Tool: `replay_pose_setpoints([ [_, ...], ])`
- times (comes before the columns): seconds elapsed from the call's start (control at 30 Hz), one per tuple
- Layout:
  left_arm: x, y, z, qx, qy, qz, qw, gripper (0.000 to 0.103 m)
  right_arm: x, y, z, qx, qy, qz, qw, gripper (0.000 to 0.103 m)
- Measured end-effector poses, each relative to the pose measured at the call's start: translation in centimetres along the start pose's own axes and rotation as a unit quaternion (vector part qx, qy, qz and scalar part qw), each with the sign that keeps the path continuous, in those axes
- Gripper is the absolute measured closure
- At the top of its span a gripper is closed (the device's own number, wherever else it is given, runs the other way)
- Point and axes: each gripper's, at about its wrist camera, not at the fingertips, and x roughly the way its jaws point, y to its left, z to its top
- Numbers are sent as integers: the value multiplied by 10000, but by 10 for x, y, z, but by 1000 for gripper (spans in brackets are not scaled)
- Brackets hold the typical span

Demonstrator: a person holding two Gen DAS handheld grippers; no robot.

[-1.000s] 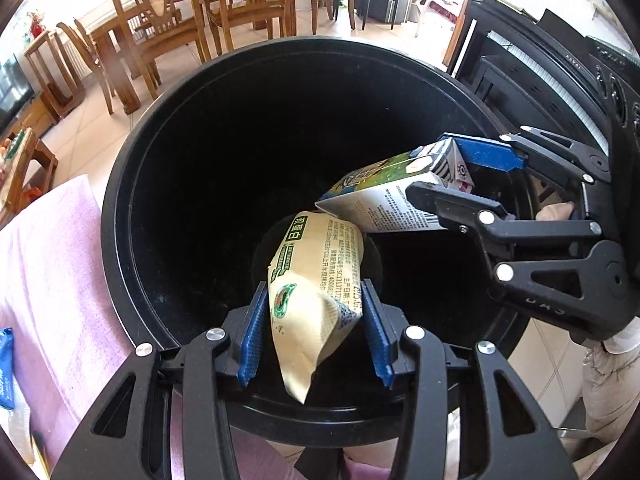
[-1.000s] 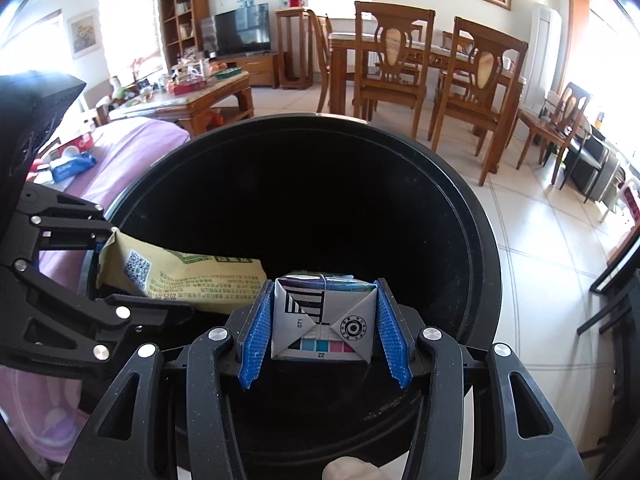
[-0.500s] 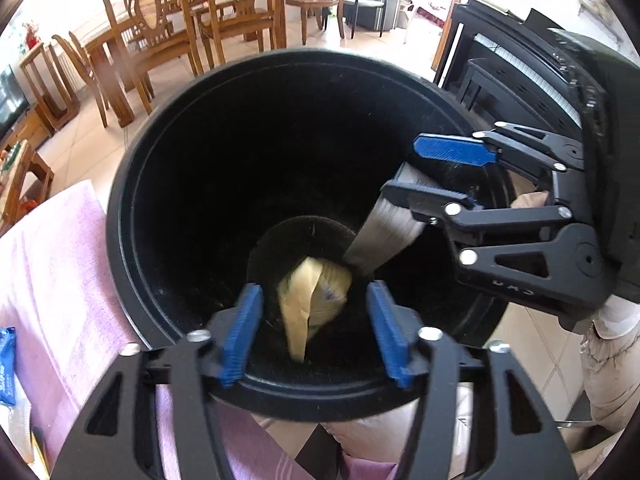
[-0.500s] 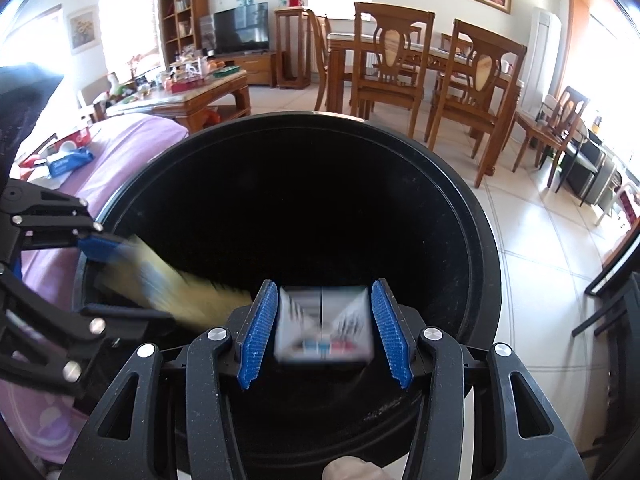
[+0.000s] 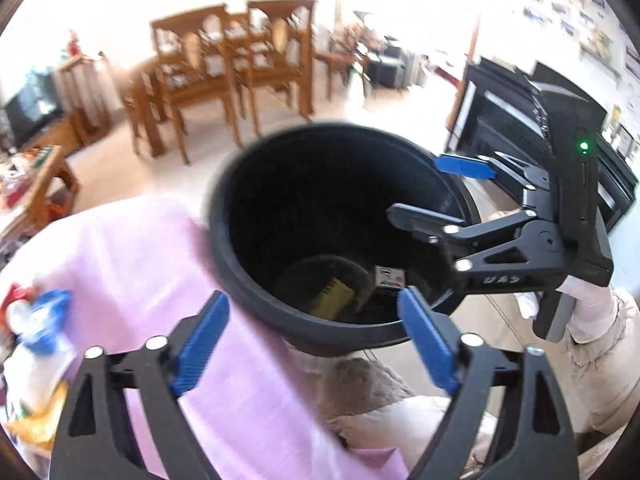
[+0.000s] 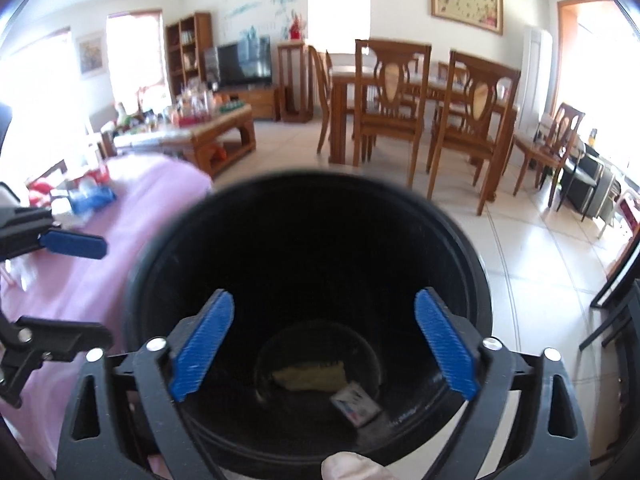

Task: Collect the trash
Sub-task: 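Grasp the red juice box with the left tool while the right tool grasps the clear plastic tray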

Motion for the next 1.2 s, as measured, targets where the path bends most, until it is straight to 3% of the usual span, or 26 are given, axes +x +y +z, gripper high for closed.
replay_pose_setpoints([
  [0.13, -44, 22, -21, -348, -517, 361, 9974, 5, -17, 21, 14, -2, -329, 418, 9986, 5],
  [0.3, -97, 62, -59, -597, -884, 681, 9920, 5, -25, 69, 32, -255, -272, 1371, 9899, 5],
  [0.47, -138, 106, -113, -462, -838, 1161, 9886, 5, -24, 140, 45, -816, 58, 2533, 9639, 5],
  [0.57, -158, 141, -143, -158, -699, 1455, 9868, 5, -21, 190, 43, -1355, 305, 2934, 9459, 5],
  [0.7, -169, 179, -172, 364, -391, 1737, 9834, 5, -9, 248, 38, -2012, 618, 3128, 9262, 5],
  [0.8, -168, 203, -185, 809, -191, 1528, 9848, 5, 3, 281, 34, -2328, 905, 3264, 9116, 10],
  [0.93, -160, 224, -187, 1179, -18, 1118, 9867, 5, 18, 310, 29, -2609, 1208, 3242, 9013, 12],
  [1.1, -149, 229, -186, 1368, 62, 331, 9900, 5, 36, 328, 27, -2681, 1466, 3316, 8925, 12],
  [1.2, -141, 217, -188, 1596, 227, -37, 9869, 6, 45, 332, 27, -2656, 1562, 3385, 8891, 12],
])
